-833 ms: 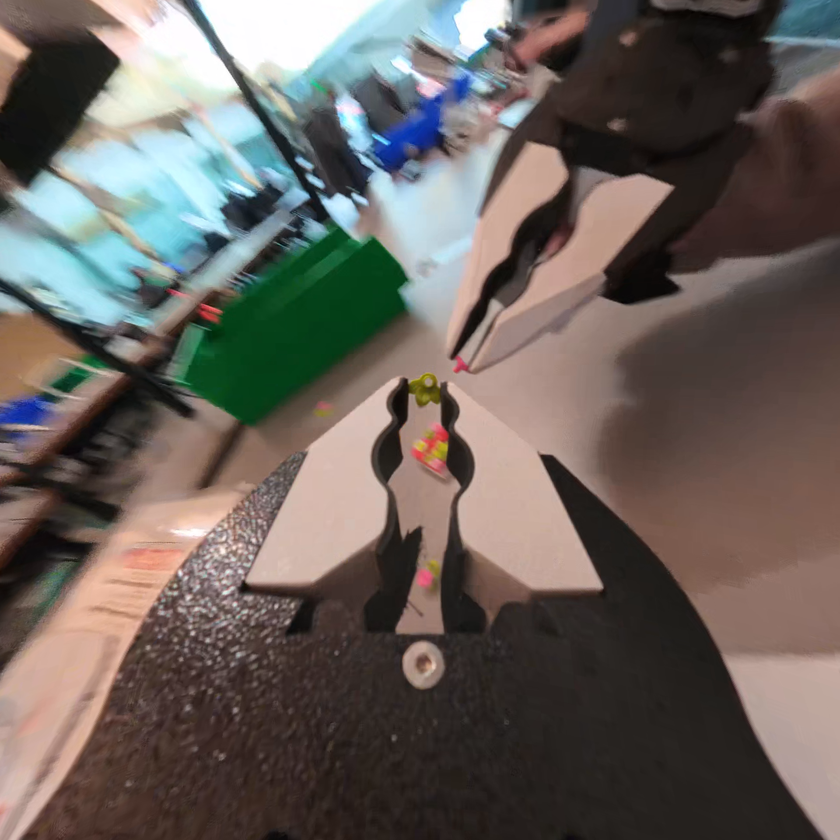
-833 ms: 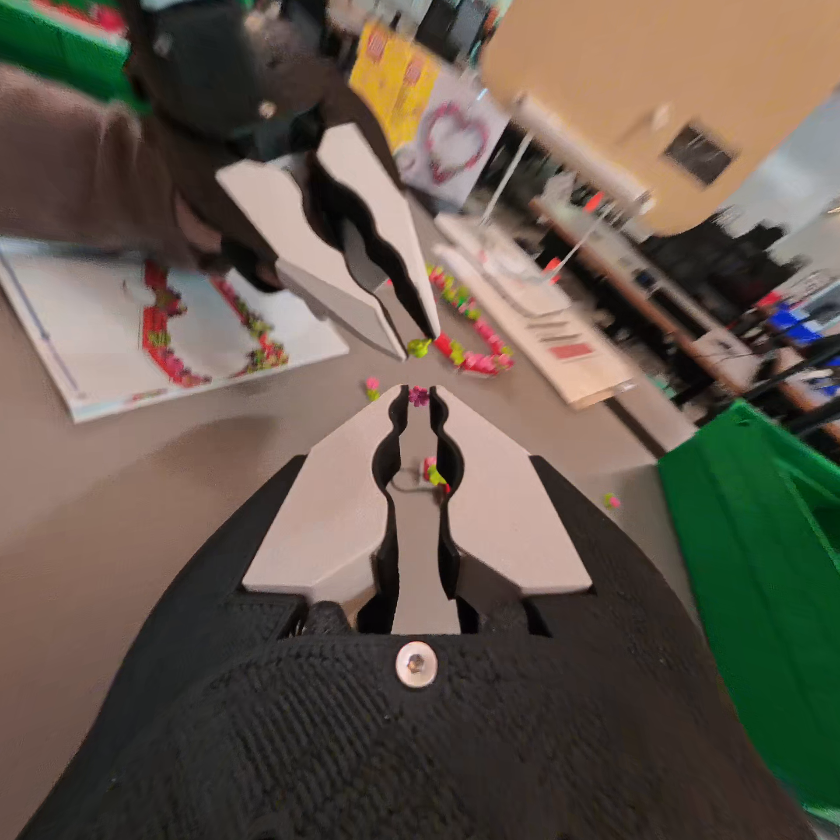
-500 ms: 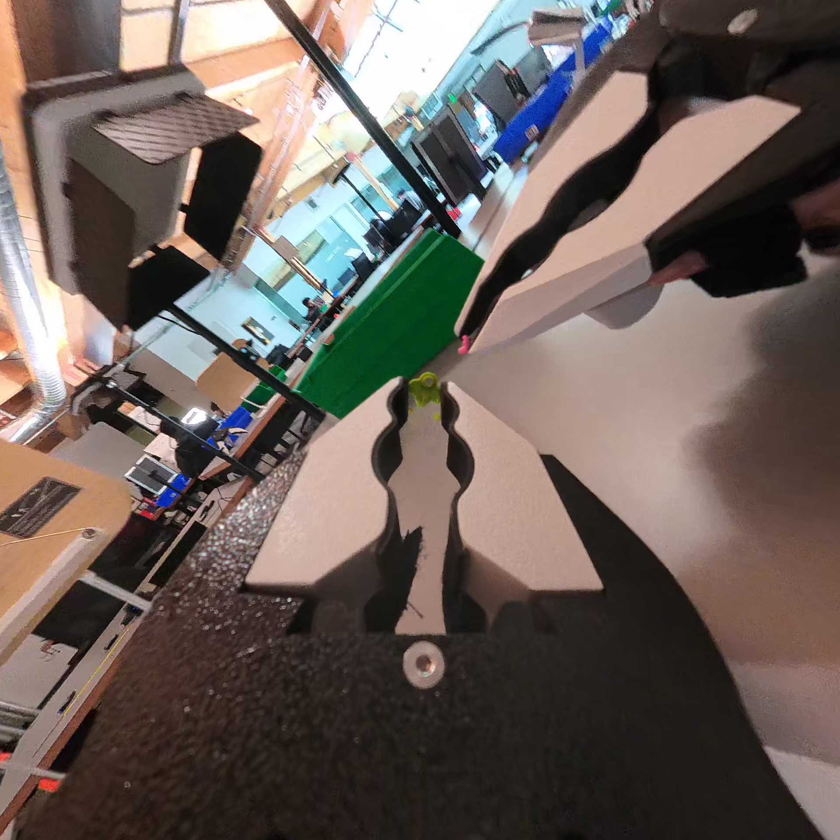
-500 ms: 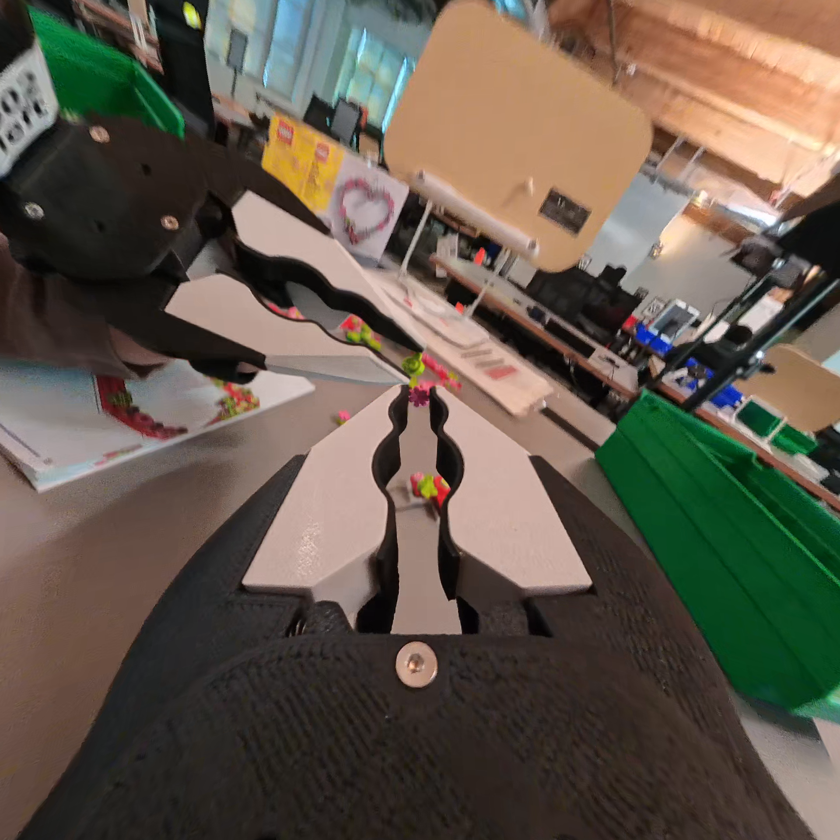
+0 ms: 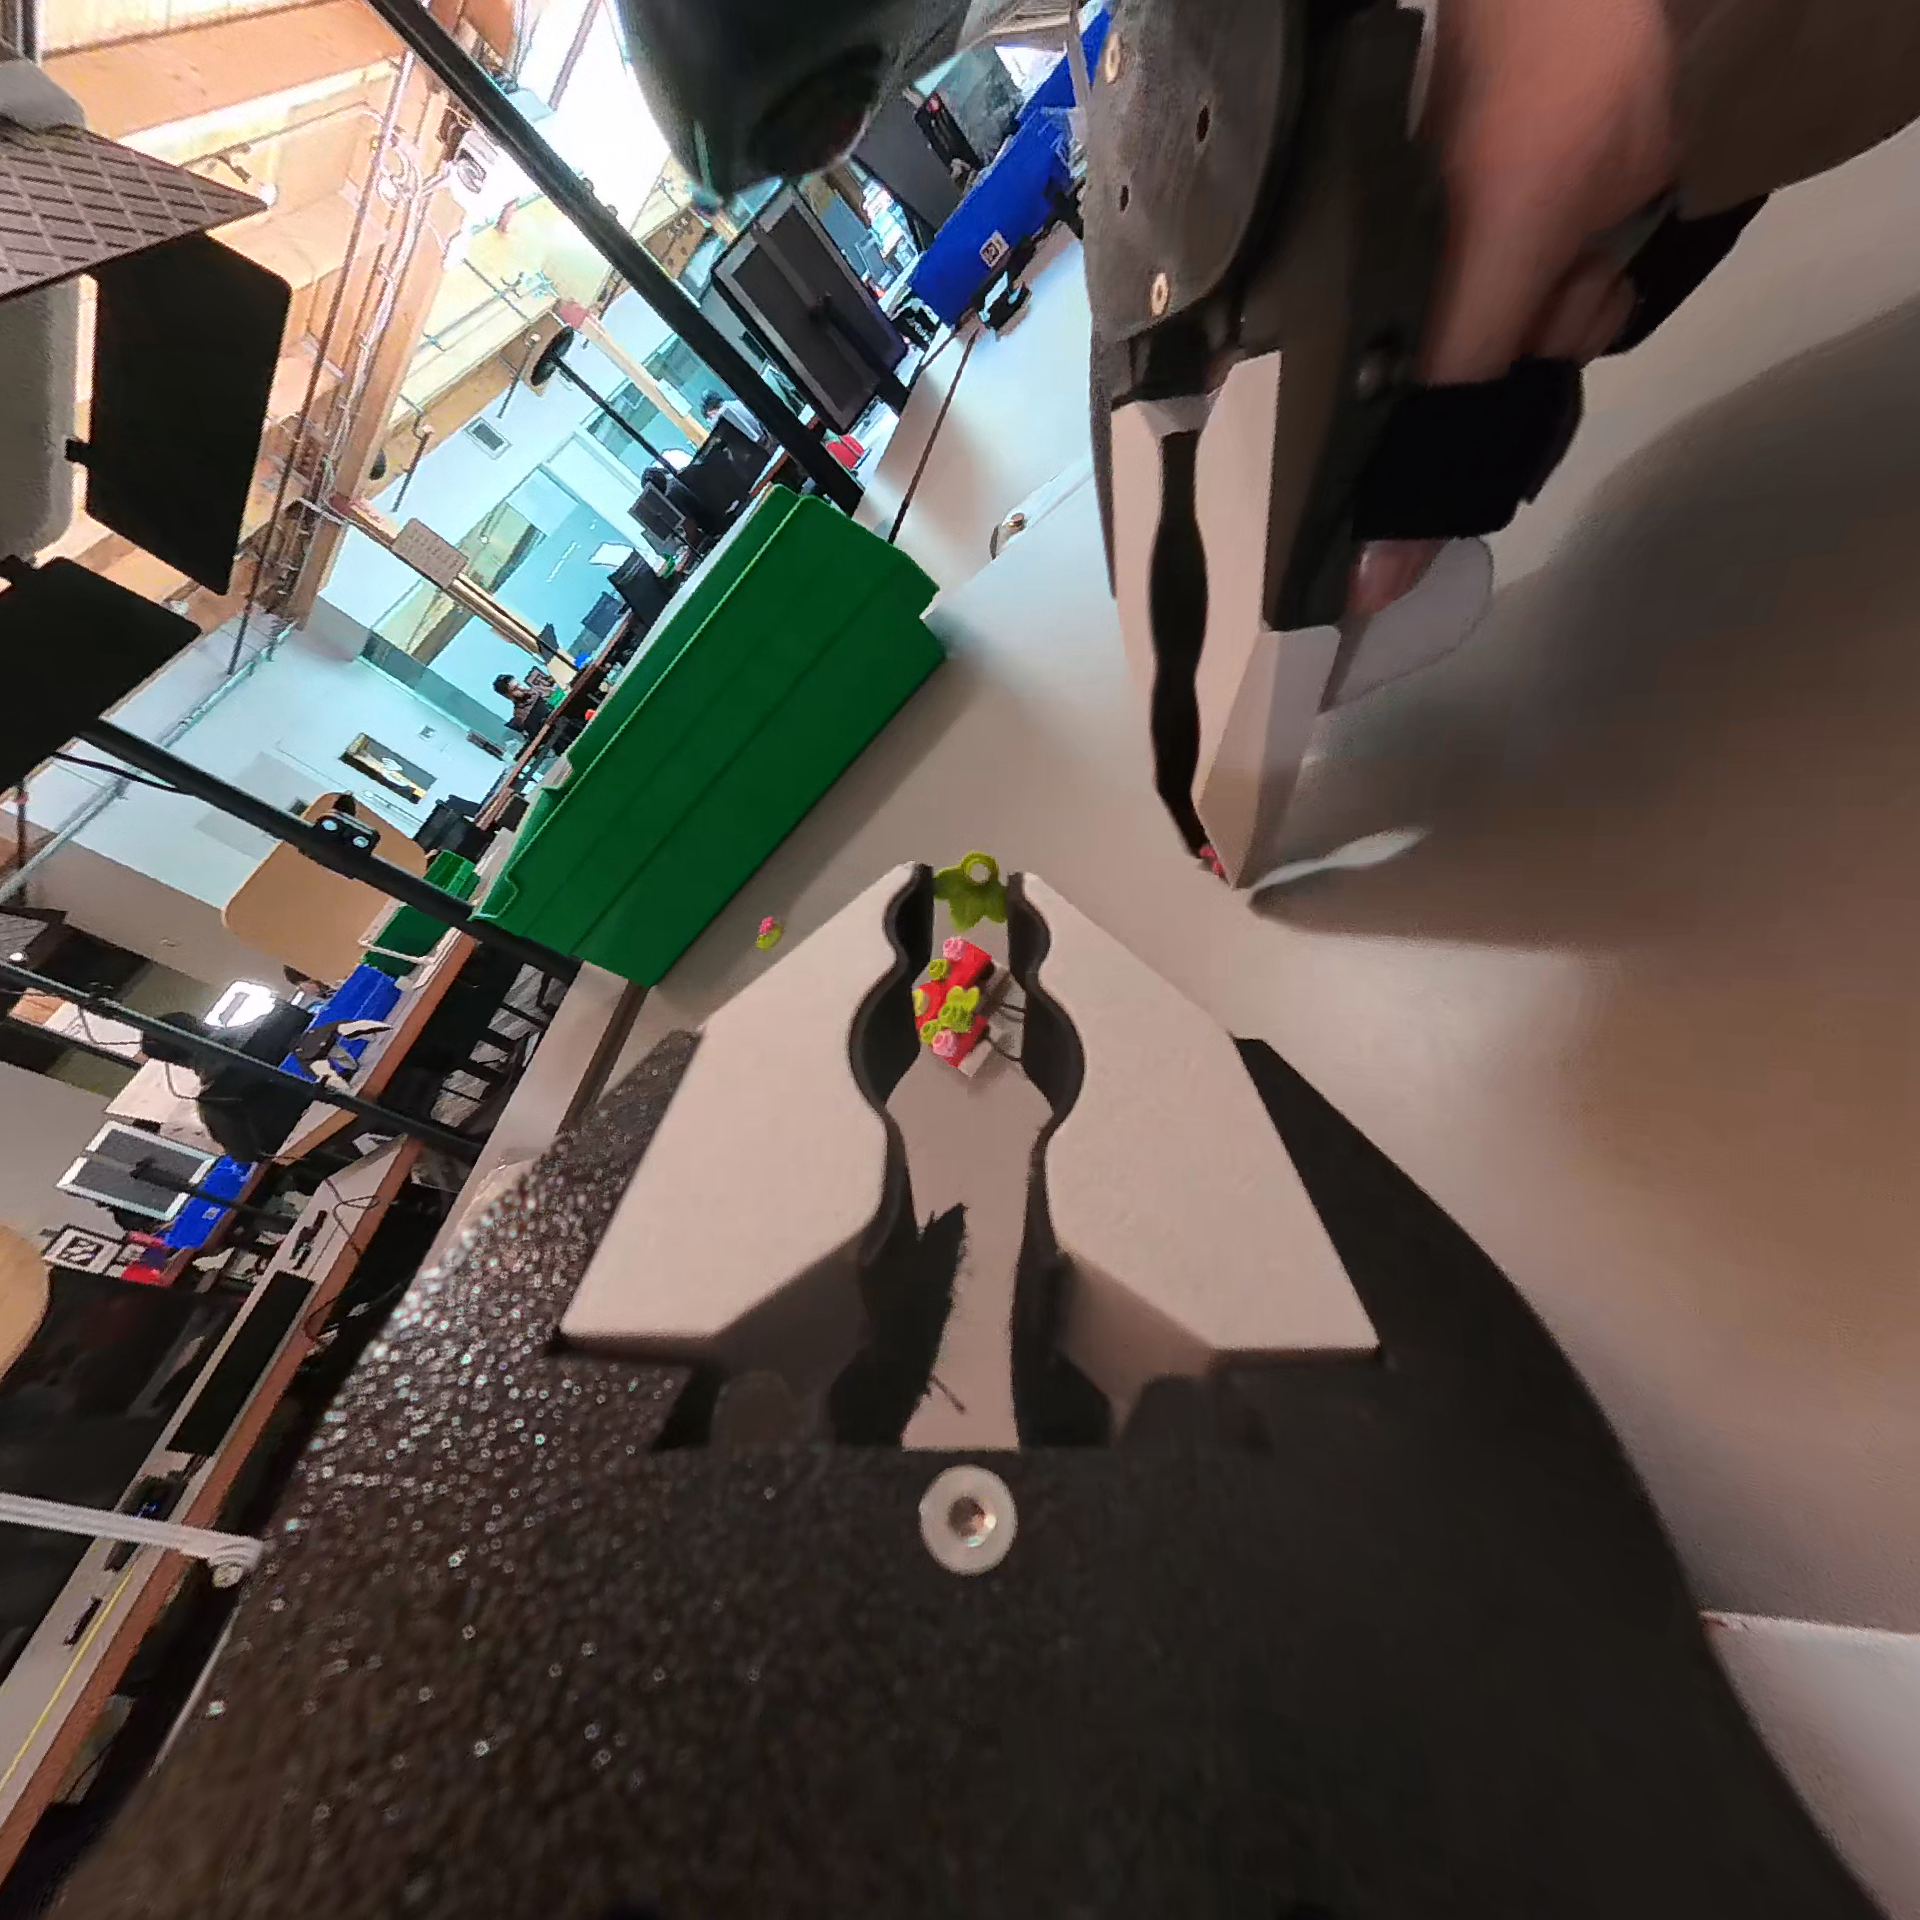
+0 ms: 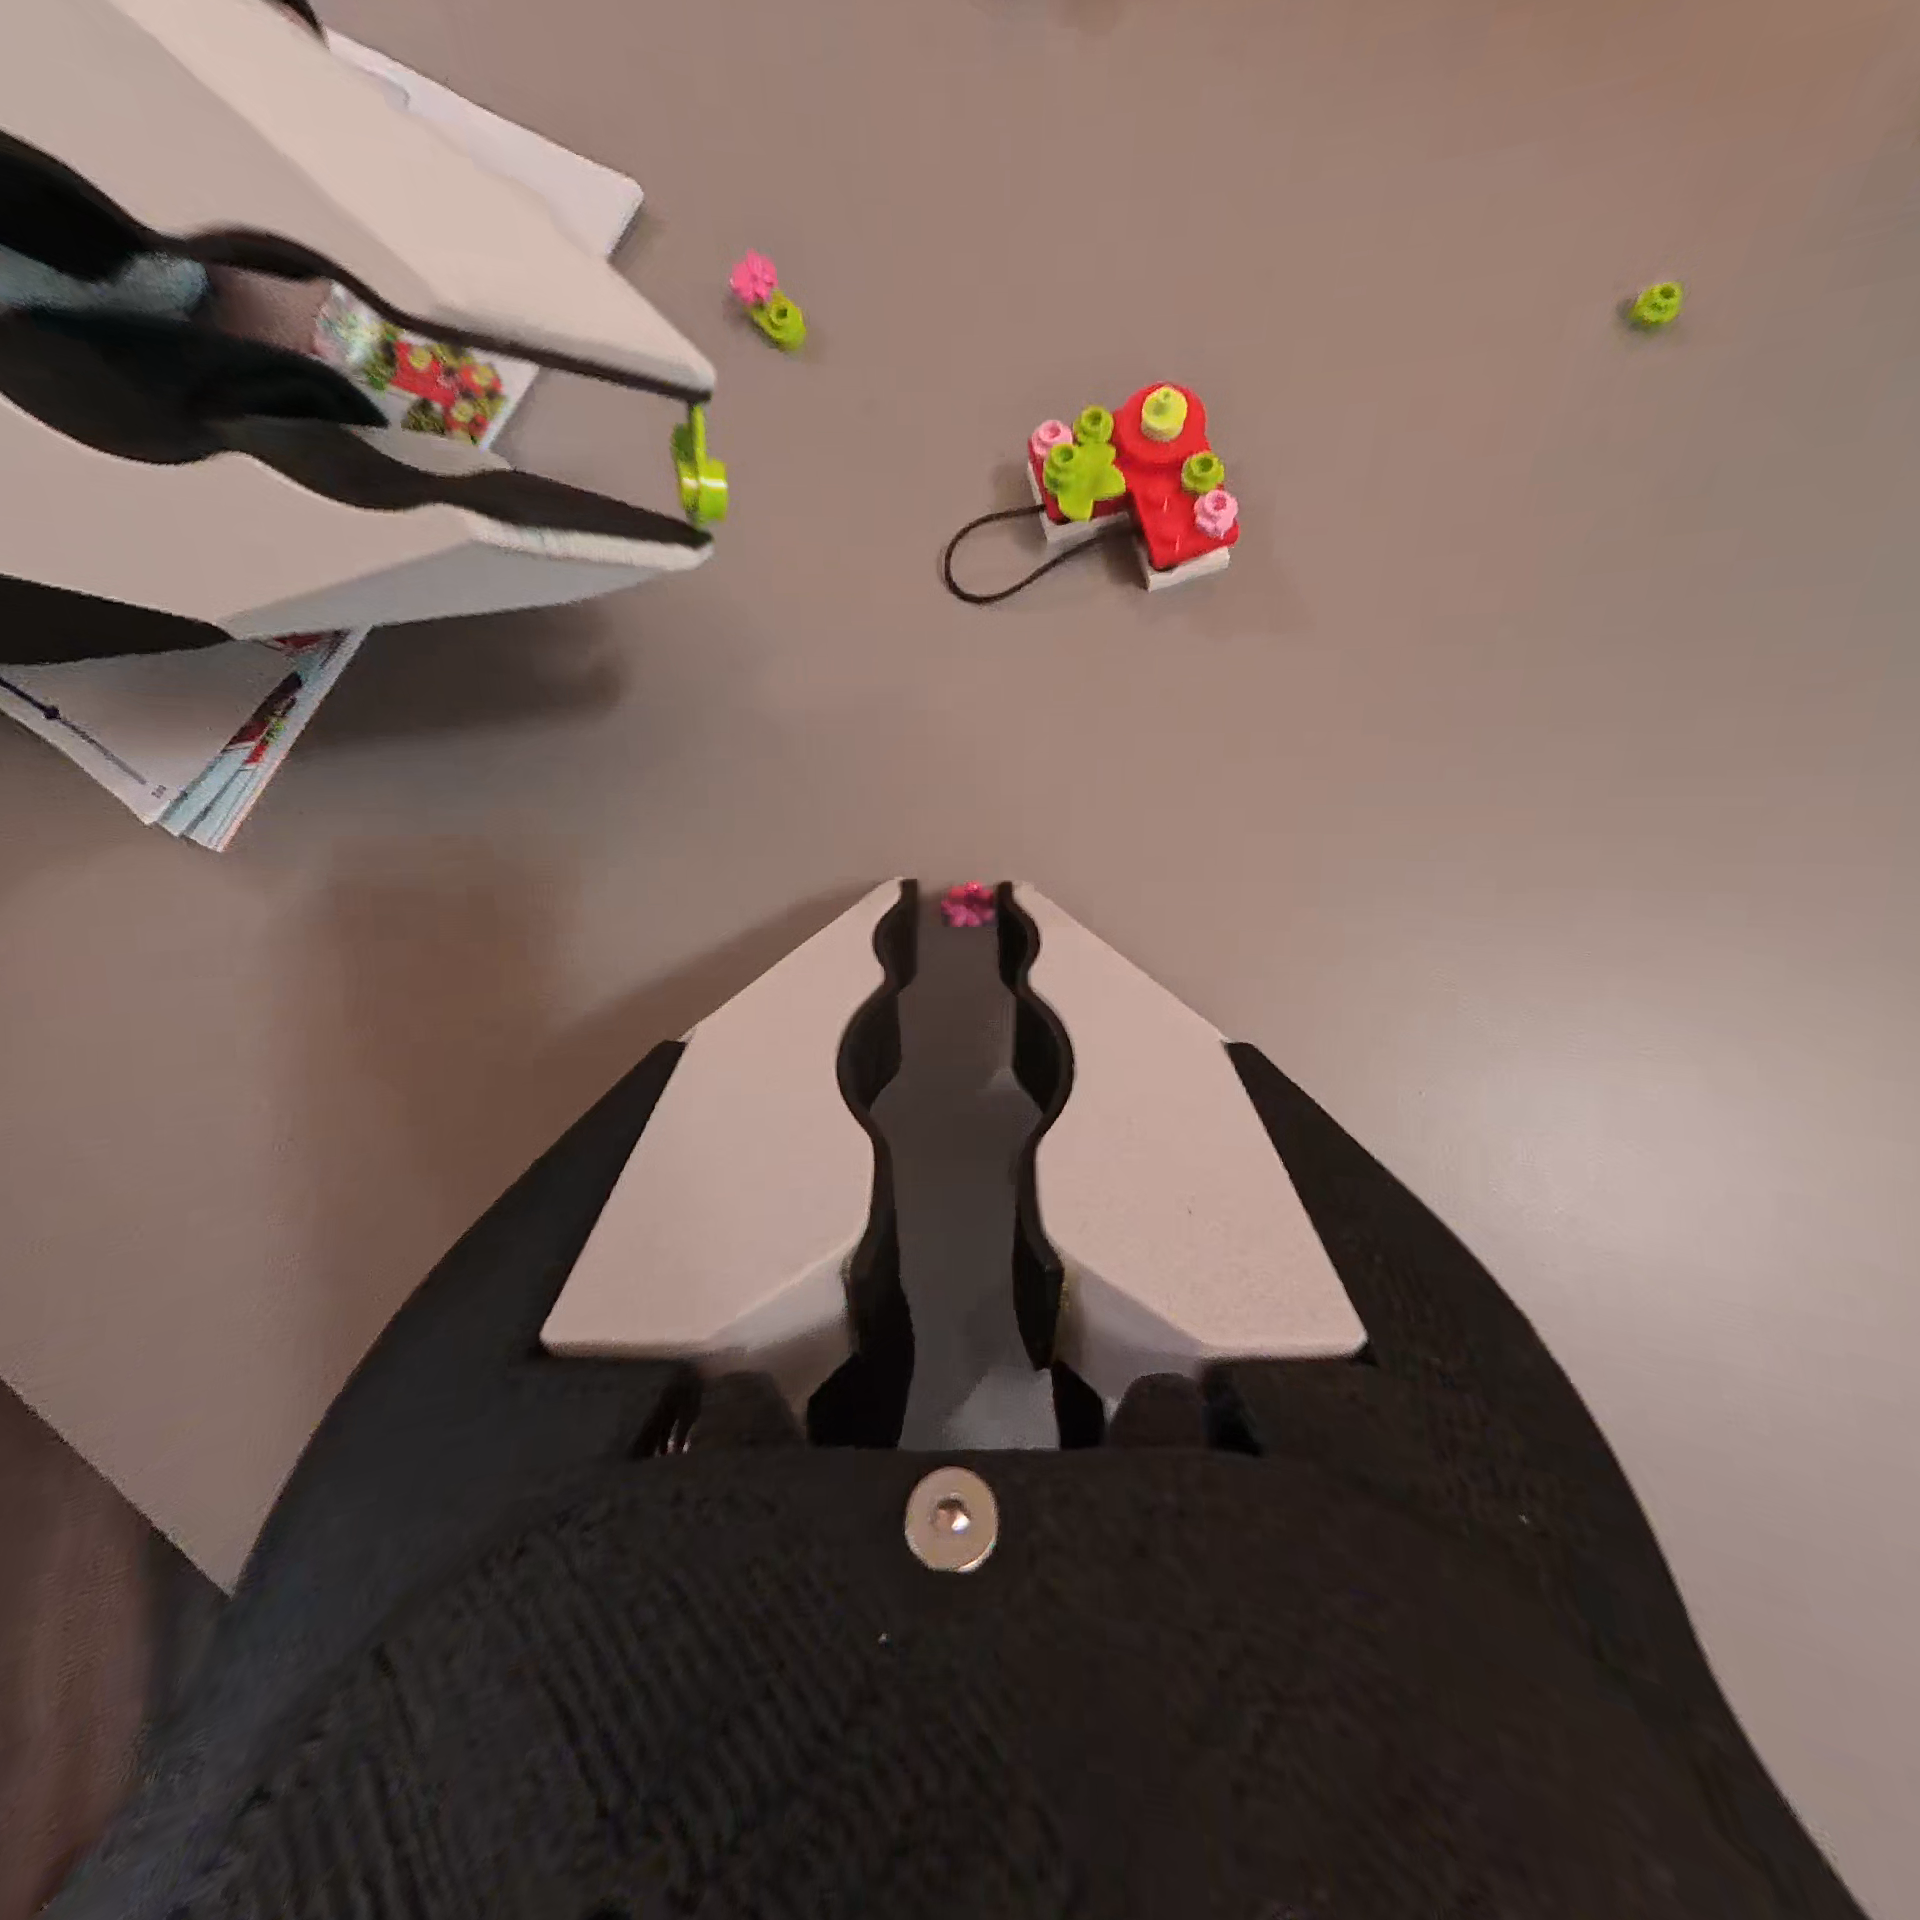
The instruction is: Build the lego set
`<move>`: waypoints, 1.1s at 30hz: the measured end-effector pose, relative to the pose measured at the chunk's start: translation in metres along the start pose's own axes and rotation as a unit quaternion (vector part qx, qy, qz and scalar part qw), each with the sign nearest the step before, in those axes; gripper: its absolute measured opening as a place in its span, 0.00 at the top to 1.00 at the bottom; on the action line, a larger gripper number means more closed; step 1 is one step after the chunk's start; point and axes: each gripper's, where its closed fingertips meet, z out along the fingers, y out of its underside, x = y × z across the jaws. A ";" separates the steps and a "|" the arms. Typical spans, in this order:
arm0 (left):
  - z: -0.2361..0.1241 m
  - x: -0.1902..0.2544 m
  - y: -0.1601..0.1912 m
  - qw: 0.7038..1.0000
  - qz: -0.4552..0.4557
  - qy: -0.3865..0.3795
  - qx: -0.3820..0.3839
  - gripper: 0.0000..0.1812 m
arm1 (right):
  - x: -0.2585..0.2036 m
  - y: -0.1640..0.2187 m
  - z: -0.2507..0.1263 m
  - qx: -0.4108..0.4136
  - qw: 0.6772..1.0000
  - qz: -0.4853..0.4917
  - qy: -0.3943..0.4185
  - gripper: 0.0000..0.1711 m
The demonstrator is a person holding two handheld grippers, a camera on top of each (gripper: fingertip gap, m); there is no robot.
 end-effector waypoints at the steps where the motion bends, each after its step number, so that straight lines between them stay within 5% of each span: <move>1: 0.000 0.000 0.001 1.000 -0.005 0.002 0.000 0.93 | -0.001 -0.001 0.001 0.002 1.000 -0.001 -0.001 0.87; 4: 0.000 -0.001 0.002 1.000 -0.025 0.006 0.003 0.93 | -0.002 -0.002 0.000 0.000 1.000 0.004 0.001 0.78; 8: 0.000 -0.003 0.000 0.999 -0.046 0.010 0.012 0.93 | -0.003 -0.009 -0.010 0.033 0.999 0.009 0.006 0.84; 14: -0.001 0.000 -0.004 0.998 -0.052 0.019 0.022 0.93 | -0.037 -0.066 -0.042 0.241 0.965 0.031 -0.101 0.92; 26: -0.006 0.006 -0.013 0.996 -0.058 0.047 0.056 0.93 | -0.039 -0.067 -0.035 0.256 0.946 0.089 -0.178 0.98; 30: -0.014 0.007 -0.033 0.975 -0.151 0.107 0.125 0.94 | -0.046 -0.065 -0.051 0.270 0.934 0.056 -0.226 0.99; 33: -0.021 0.005 -0.049 0.941 -0.245 0.156 0.171 0.85 | -0.049 -0.065 -0.065 0.290 0.922 0.030 -0.254 0.99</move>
